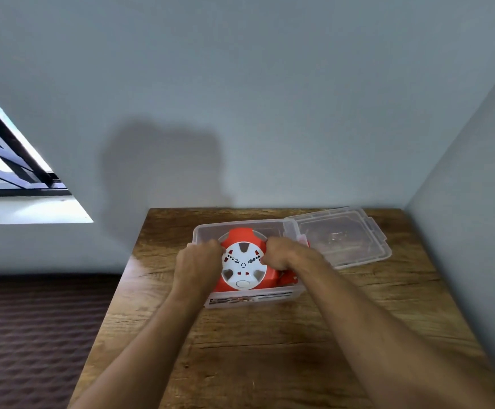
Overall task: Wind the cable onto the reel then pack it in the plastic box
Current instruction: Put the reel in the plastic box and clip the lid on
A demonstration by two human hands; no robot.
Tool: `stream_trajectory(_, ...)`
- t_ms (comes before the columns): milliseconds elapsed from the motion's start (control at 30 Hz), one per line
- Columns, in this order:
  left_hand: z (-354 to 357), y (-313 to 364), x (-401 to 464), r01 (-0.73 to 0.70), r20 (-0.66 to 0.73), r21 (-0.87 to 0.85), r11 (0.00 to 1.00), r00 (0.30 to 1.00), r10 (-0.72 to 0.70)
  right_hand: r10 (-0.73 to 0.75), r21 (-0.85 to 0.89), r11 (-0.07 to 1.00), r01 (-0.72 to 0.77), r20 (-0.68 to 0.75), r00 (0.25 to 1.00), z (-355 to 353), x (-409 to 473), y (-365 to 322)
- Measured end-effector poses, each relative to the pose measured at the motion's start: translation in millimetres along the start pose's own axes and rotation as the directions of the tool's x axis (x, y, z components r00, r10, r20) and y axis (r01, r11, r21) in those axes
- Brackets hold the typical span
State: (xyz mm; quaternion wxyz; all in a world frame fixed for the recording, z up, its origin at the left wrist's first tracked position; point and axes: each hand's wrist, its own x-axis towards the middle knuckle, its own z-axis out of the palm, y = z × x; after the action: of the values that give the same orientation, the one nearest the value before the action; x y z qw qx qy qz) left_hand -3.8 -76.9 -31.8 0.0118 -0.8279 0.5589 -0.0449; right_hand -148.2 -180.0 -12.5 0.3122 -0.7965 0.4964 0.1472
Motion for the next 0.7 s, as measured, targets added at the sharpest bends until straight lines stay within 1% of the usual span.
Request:
stream_trajectory(67,-1,1,-8,0.004,-0.071,-0.080,0.997,0.997,-0.010,-0.023,0.001,1.000,0.023,-0.062,0.998,3,-6,1)
stream_trajectory(133,-8,0,-16,0.043,-0.190,-0.287,0.957,0.977,-0.101,-0.074,-0.006,0.997,0.075,-0.200,0.977,4,-15,1)
stream_trajectory(200,-14,1,-19,0.047,-0.287,-0.481,0.876,0.935,-0.208,-0.115,0.028,0.990,0.136,-0.387,0.915,-1,-26,4)
stream_trajectory(233,-17,2,-21,0.025,-0.317,-0.506,0.862,0.924,-0.213,-0.117,0.073,0.982,0.171,-0.474,0.873,-5,-31,8)
stream_trajectory(300,-16,7,-22,-0.010,-0.338,-0.482,0.876,0.925,-0.175,-0.065,0.199,0.950,0.239,-0.623,0.780,-13,-37,19)
stream_trajectory(367,-12,12,-23,-0.005,-0.292,-0.500,0.866,0.943,-0.162,0.080,0.376,0.884,0.278,-0.706,0.703,-16,-37,37)
stream_trajectory(400,-9,14,-24,-0.006,-0.276,-0.514,0.858,0.948,-0.159,0.168,0.465,0.841,0.276,-0.710,0.684,-13,-33,49)
stream_trajectory(433,-5,15,-25,-0.007,-0.269,-0.528,0.849,0.950,-0.160,0.238,0.532,0.810,0.247,-0.683,0.690,-9,-29,61)
stream_trajectory(467,-2,15,-26,-0.008,-0.269,-0.542,0.840,0.949,-0.164,0.275,0.558,0.810,0.181,-0.634,0.722,-2,-25,73)
stream_trajectory(500,2,14,-27,-0.010,-0.276,-0.559,0.829,0.945,-0.176,0.276,0.540,0.836,0.099,-0.569,0.775,7,-20,84)
stream_trajectory(533,4,14,-27,-0.002,-0.289,-0.578,0.816,0.936,-0.202,0.247,0.492,0.870,0.039,-0.502,0.829,16,-15,94)
stream_trajectory(567,6,14,-27,0.015,-0.296,-0.603,0.798,0.924,-0.241,0.192,0.426,0.904,0.021,-0.450,0.872,24,-13,101)
stream_trajectory(600,6,13,-27,0.032,-0.298,-0.634,0.773,0.912,-0.282,0.124,0.341,0.939,0.029,-0.420,0.899,32,-13,105)
stream_trajectory(667,5,13,-28,0.058,-0.295,-0.694,0.717,0.886,-0.357,0.022,0.156,0.987,0.044,-0.398,0.917,43,-16,106)
stream_trajectory(700,6,14,-28,0.076,-0.284,-0.713,0.697,0.878,-0.386,0.001,0.098,0.994,0.042,-0.406,0.914,47,-17,106)
